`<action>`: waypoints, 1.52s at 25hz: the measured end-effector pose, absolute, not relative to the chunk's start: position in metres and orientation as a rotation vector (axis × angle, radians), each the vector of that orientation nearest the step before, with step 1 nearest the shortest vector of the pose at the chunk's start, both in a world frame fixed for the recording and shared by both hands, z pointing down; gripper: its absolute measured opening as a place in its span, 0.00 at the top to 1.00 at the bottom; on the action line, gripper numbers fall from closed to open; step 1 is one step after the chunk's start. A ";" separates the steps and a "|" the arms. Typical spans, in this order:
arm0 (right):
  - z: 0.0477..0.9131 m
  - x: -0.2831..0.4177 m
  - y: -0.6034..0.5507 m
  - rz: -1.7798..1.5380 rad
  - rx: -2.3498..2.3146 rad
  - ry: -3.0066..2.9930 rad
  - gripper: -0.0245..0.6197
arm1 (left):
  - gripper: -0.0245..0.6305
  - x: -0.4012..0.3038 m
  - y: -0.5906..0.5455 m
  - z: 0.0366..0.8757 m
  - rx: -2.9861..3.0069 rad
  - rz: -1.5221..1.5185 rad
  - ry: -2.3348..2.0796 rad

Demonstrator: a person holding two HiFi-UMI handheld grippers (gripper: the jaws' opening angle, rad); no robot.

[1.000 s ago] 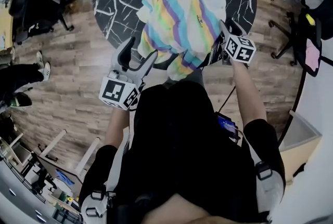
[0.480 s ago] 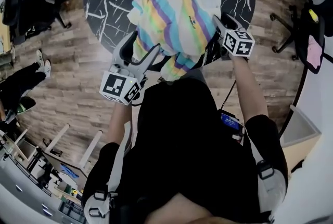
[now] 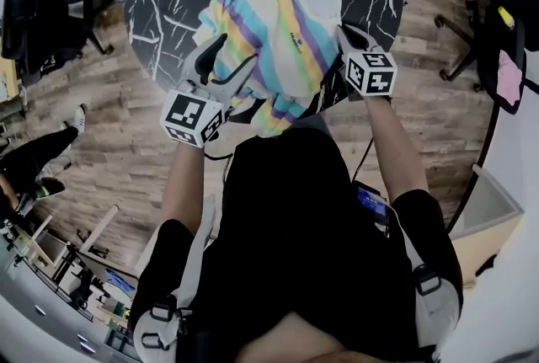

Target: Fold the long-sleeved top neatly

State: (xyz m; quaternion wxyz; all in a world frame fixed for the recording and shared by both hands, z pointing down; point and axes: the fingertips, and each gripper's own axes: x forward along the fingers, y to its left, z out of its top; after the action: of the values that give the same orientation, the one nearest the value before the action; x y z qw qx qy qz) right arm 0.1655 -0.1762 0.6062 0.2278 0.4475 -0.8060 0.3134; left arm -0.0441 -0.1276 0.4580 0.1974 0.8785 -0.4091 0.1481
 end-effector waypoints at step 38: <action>0.569 0.279 -0.173 0.509 1.206 -2.209 0.92 | 0.77 0.143 -0.296 0.586 2.788 1.308 -0.374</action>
State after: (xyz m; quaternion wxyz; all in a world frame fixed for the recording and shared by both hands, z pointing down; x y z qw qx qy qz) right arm 0.2787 -0.1725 0.5685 0.2831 0.4506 -0.8251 0.1900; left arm 0.1426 -0.2955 0.5857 0.0198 0.8986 -0.1204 0.4214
